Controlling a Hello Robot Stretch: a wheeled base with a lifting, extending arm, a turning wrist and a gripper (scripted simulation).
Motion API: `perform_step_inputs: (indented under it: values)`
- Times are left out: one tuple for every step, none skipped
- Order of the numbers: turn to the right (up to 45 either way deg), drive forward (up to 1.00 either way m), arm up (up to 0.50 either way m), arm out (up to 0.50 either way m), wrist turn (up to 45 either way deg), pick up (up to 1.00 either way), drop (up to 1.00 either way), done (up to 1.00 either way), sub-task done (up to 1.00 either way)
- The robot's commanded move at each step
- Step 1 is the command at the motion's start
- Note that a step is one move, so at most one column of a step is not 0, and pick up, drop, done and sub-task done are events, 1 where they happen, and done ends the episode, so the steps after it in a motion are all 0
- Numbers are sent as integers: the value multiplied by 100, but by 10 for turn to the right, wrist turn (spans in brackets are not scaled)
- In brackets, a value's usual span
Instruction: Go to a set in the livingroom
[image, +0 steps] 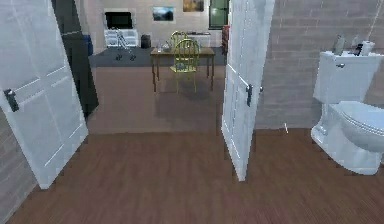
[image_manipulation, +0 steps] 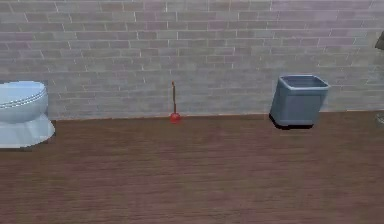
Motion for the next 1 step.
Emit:
perform_step_inputs:
  values:
    - [-210, 0, 0, 0, 0, 0, 0, 0, 0]
